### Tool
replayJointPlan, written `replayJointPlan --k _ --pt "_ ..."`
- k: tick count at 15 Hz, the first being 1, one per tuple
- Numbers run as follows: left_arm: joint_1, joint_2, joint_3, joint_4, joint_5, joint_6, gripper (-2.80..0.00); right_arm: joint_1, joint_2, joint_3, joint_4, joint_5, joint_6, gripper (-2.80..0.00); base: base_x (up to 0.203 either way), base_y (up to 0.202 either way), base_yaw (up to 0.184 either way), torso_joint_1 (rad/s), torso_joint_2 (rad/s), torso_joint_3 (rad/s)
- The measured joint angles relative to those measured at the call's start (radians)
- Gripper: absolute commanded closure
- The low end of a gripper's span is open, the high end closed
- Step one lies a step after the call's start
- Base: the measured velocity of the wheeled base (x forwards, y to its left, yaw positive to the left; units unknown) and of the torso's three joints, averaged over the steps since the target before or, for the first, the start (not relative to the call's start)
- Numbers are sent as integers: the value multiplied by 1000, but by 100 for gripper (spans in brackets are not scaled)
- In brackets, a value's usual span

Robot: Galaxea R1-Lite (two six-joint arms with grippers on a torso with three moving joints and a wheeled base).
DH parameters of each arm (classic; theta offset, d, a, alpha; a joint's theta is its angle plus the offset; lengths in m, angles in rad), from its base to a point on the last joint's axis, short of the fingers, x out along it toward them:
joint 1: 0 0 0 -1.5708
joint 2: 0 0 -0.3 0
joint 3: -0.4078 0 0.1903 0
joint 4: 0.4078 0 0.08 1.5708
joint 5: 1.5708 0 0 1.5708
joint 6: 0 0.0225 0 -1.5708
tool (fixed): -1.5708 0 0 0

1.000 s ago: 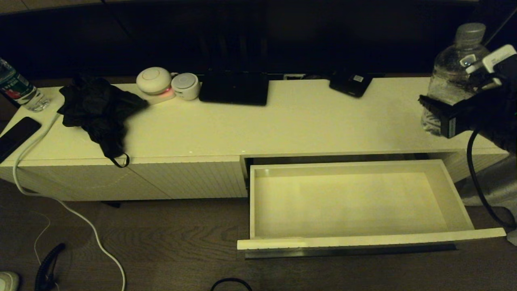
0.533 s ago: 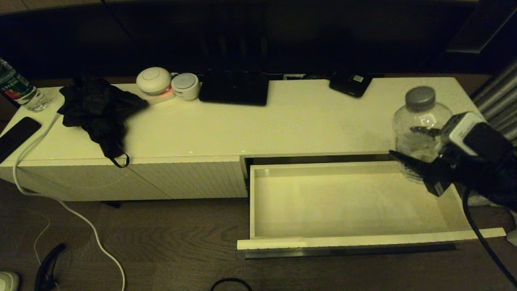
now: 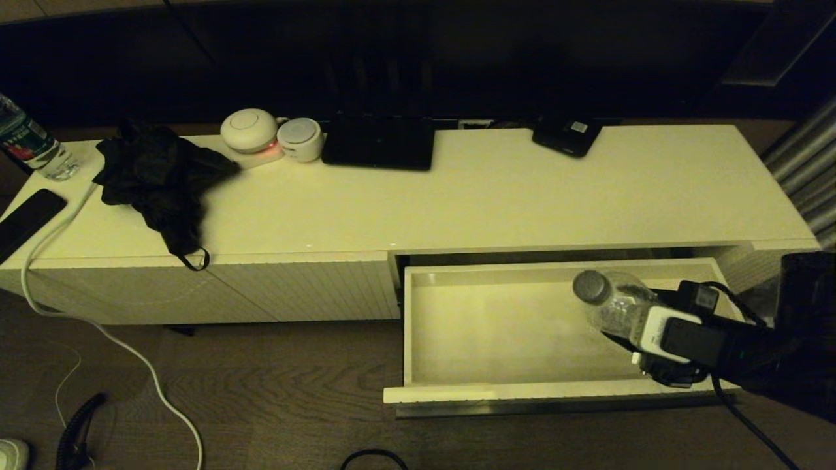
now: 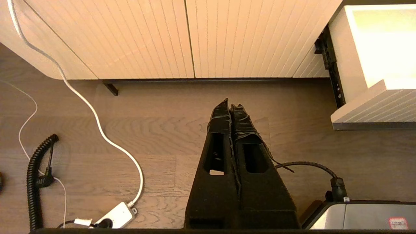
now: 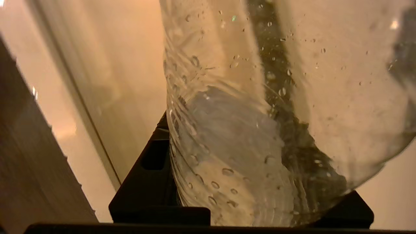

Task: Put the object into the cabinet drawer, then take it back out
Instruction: Put the mineral water in the drawer

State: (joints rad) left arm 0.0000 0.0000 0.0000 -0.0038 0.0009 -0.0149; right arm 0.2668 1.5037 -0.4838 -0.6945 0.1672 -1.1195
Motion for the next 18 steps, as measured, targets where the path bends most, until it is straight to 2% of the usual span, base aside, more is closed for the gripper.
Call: replayJointPlan --k 7,11,18 --pt "0 0 0 0 0 0 0 -28 81 10 0 70 -171 0 0 0 0 0 0 0" --pt "0 0 0 -1 0 0 0 -52 127 12 6 78 -237 0 0 0 0 0 0 0" --pt "0 0 0 0 0 0 0 -96 160 -31 115 98 -329 0 0 0 0 0 0 0"
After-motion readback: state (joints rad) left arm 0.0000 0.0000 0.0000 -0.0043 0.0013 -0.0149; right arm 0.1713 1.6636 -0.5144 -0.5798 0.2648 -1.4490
